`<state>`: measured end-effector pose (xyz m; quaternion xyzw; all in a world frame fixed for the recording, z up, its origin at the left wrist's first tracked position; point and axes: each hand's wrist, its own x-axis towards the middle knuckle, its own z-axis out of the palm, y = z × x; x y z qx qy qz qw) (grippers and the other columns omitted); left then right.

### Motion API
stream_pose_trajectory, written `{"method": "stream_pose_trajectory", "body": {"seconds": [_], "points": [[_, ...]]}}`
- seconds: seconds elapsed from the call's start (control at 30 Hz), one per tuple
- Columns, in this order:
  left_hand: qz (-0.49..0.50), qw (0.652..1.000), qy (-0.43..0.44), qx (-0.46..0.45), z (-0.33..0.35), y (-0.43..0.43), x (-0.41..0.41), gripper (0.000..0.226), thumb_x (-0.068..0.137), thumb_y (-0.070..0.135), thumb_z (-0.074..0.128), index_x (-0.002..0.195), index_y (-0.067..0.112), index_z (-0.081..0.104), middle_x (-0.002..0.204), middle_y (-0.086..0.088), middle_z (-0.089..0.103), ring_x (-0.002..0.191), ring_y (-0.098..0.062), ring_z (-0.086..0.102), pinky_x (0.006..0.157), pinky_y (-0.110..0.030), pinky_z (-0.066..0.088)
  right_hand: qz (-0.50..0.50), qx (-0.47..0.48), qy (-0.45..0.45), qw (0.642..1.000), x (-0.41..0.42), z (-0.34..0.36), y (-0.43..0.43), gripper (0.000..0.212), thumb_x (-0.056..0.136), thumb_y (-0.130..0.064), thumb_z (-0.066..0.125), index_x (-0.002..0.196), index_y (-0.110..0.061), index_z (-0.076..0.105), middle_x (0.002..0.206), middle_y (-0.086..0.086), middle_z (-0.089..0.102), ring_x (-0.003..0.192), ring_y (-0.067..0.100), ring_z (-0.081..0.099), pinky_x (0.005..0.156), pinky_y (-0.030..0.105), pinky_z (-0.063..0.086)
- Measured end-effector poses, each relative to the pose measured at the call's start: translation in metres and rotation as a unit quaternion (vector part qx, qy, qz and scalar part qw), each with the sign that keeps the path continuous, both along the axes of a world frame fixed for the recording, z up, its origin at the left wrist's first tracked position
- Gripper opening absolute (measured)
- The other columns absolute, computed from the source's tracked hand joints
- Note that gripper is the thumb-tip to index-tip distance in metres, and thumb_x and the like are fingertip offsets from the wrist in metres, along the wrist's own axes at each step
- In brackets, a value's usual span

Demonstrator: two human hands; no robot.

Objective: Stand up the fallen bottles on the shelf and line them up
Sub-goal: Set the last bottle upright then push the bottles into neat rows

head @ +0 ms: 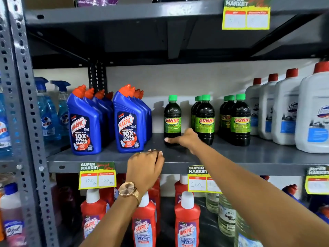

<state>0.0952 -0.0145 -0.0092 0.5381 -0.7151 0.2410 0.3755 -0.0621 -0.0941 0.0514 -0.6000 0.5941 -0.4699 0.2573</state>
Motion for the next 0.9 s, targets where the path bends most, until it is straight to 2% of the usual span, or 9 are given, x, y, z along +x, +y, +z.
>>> {"method": "stream_pose_trajectory", "body": {"seconds": [0.07,0.1,0.17,0.23,0.33,0.47,0.57,0.73,0.9], "points": [[0.031,0.999,-0.013,0.034,0.009,0.0,-0.001,0.038,0.095,0.042,0.039,0.071,0.019,0.057,0.067,-0.002,0.065,0.065,-0.027,0.062,0.052,-0.028,0.031,0.02,0.024,0.008,0.999,-0.029,0.006,0.008,0.046,0.065,-0.025,0.088,0.063,-0.016,0.044,0.062,0.003,0.05,0.054,0.014,0.05,0.049,0.025,0.046],[0.038,0.998,-0.031,0.044,0.016,-0.003,-0.003,0.04,0.094,0.046,0.037,0.072,0.02,0.057,0.069,-0.004,0.065,0.068,-0.027,0.063,0.053,-0.029,0.033,0.003,0.029,0.015,0.999,-0.046,0.008,0.012,0.043,0.065,-0.024,0.088,0.062,-0.014,0.046,0.061,0.004,0.051,0.053,0.014,0.051,0.049,0.027,0.051],[0.039,0.995,-0.064,0.061,0.032,-0.017,-0.013,0.042,0.093,0.052,0.035,0.084,0.017,0.058,0.081,-0.007,0.066,0.078,-0.029,0.064,0.057,-0.031,0.041,-0.055,0.021,0.056,0.997,-0.077,0.009,0.017,0.037,0.063,-0.026,0.089,0.075,-0.008,0.058,0.072,0.008,0.057,0.069,0.022,0.061,0.064,0.036,0.059],[0.021,0.99,-0.055,0.127,0.049,-0.04,-0.027,0.047,0.09,0.053,0.044,0.114,0.013,0.051,0.104,-0.012,0.065,0.097,-0.032,0.062,0.07,-0.035,0.047,-0.111,0.03,0.113,0.987,-0.097,0.006,0.017,0.056,0.06,-0.033,0.09,0.096,-0.002,0.061,0.087,0.012,0.058,0.088,0.029,0.063,0.08,0.039,0.057],[-0.056,0.951,0.109,0.283,0.062,-0.074,-0.047,0.083,0.081,0.043,0.068,0.141,0.005,0.025,0.129,-0.016,0.054,0.117,-0.034,0.053,0.096,-0.04,0.045,-0.112,0.045,0.124,0.985,-0.105,-0.002,0.012,0.096,0.058,-0.042,0.089,0.13,0.004,0.045,0.121,0.016,0.057,0.118,0.03,0.054,0.103,0.042,0.044],[-0.064,0.921,0.259,0.283,0.052,-0.103,-0.058,0.075,0.071,0.034,0.081,0.13,0.005,0.045,0.127,-0.016,0.057,0.115,-0.032,0.055,0.099,-0.038,0.045,-0.084,0.024,0.072,0.994,-0.105,-0.005,-0.005,0.096,0.062,-0.038,0.088,0.134,0.004,0.04,0.137,0.02,0.051,0.127,0.034,0.049,0.106,0.04,0.042],[-0.032,0.93,0.244,0.271,0.049,-0.107,-0.061,0.067,0.069,0.034,0.082,0.121,0.005,0.052,0.122,-0.016,0.061,0.111,-0.032,0.057,0.095,-0.037,0.047,-0.081,0.004,0.04,0.996,-0.106,-0.007,-0.014,0.08,0.064,-0.033,0.088,0.125,0.002,0.049,0.131,0.019,0.056,0.12,0.032,0.054,0.095,0.034,0.045],[0.004,0.944,0.2,0.262,0.05,-0.107,-0.063,0.074,0.071,0.043,0.079,0.124,0.003,0.046,0.124,-0.018,0.057,0.115,-0.035,0.053,0.095,-0.039,0.047,-0.088,-0.005,0.078,0.993,-0.106,-0.011,-0.019,0.078,0.065,-0.04,0.086,0.122,0.002,0.05,0.126,0.02,0.057,0.114,0.034,0.058,0.096,0.04,0.049],[0.007,0.95,0.184,0.252,0.05,-0.104,-0.064,0.073,0.072,0.045,0.078,0.122,0.002,0.046,0.124,-0.019,0.058,0.114,-0.036,0.055,0.092,-0.039,0.048,-0.085,-0.011,0.072,0.994,-0.106,-0.013,-0.015,0.073,0.065,-0.037,0.086,0.119,0.0,0.054,0.123,0.018,0.06,0.112,0.033,0.059,0.085,0.033,0.048]]}}
